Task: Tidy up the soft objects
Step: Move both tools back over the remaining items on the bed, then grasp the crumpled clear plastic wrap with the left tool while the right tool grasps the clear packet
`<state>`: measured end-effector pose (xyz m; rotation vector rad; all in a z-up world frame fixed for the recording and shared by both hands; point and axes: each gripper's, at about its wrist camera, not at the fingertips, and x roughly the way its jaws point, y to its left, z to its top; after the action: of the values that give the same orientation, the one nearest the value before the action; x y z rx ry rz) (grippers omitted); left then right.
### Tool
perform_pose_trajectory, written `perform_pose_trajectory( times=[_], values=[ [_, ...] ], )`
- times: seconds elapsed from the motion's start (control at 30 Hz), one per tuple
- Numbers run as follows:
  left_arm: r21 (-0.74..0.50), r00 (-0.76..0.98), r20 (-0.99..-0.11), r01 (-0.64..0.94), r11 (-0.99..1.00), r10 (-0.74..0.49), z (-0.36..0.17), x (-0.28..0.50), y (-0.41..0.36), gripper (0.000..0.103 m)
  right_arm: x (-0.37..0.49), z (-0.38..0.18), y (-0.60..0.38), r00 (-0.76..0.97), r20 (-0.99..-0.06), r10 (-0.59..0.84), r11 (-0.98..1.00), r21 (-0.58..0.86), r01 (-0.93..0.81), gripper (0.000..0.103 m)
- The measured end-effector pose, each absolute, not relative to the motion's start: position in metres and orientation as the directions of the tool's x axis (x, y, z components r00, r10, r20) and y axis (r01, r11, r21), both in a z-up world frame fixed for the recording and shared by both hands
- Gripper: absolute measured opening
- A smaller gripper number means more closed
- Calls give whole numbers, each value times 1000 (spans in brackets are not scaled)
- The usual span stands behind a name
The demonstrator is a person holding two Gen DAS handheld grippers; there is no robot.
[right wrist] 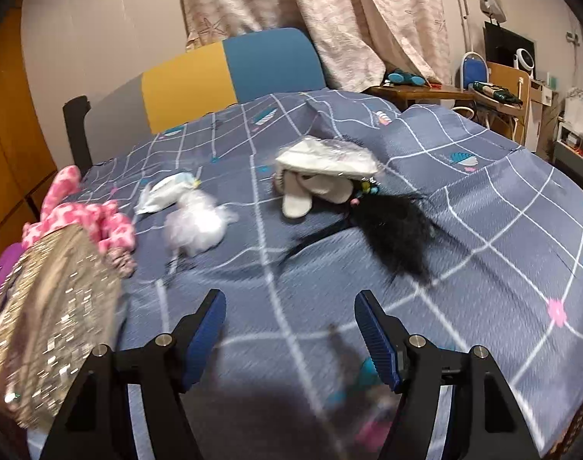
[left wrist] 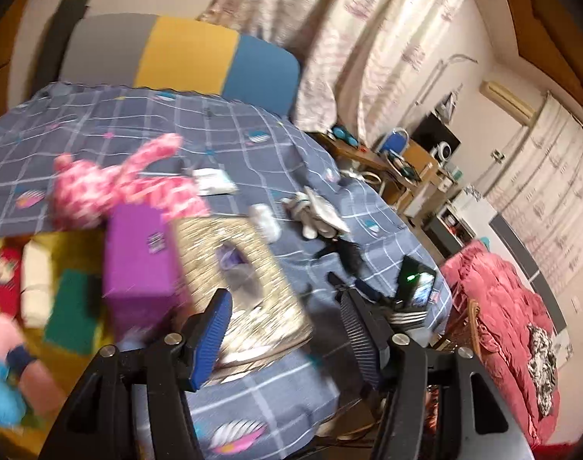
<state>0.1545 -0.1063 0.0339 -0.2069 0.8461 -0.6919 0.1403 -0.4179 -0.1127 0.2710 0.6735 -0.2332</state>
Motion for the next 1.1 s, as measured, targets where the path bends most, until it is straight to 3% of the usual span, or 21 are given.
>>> perform_pose_trajectory(
  times=[0.23,0.7,0.8,1.1],
  values=[
    [-460,341,-690,474,751,-639,32,209,-192,65,154,-138,-439,735,-669,-112,920,209,330,72],
    [-376,214,-882,220,900,-421,-54,343,-286,65,147,-148,-449,787,-615,-39,894,331,303,75],
    [-258,267,-911,227,939,-315,-65,360,-298,68,147,-149,-451,790,-612,-34,892,338,301,75],
    [-131,251,-947,273,953,-202,-102,382,-325,66,146,-150,-452,794,-608,-26,888,351,297,75]
  ],
)
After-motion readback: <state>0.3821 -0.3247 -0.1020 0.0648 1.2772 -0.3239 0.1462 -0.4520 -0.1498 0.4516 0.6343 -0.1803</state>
